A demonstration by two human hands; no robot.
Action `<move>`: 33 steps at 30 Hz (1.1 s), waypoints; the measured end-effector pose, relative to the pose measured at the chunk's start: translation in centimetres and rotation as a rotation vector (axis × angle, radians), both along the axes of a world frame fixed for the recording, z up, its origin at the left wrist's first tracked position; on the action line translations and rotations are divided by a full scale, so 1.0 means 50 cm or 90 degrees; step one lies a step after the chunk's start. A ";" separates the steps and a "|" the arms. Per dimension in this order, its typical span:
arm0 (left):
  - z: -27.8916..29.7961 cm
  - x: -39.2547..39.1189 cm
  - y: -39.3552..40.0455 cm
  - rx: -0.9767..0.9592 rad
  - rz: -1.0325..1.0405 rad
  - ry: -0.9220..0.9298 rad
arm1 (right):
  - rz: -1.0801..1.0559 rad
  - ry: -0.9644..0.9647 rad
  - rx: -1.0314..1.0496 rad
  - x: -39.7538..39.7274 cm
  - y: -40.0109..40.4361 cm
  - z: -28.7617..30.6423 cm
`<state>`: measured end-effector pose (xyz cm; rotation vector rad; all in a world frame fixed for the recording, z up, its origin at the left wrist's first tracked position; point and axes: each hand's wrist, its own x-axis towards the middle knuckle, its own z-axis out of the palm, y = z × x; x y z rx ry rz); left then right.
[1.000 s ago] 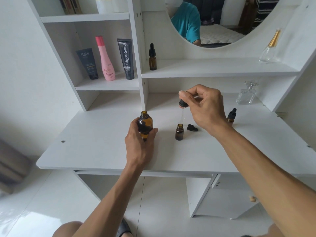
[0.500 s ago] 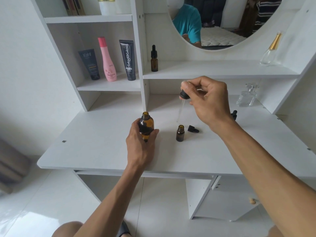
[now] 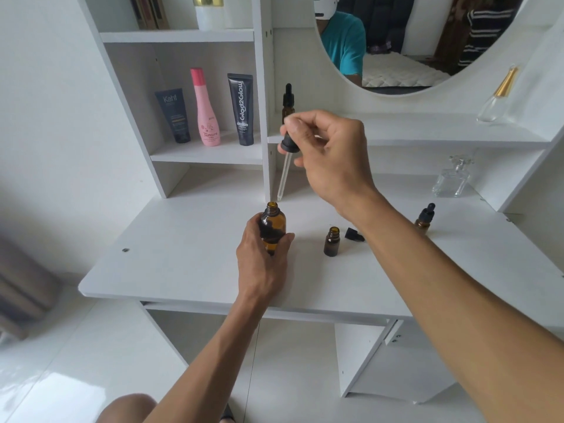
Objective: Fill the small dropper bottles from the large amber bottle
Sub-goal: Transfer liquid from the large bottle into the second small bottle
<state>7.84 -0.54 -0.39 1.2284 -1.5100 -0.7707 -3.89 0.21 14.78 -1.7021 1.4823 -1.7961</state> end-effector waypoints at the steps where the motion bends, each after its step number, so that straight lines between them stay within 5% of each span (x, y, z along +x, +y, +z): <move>1: 0.000 0.000 0.000 0.000 -0.002 0.000 | 0.006 -0.001 -0.001 0.007 -0.002 0.005; 33: -0.004 0.003 -0.003 -0.015 -0.014 -0.006 | -0.003 0.076 0.096 0.036 -0.019 -0.093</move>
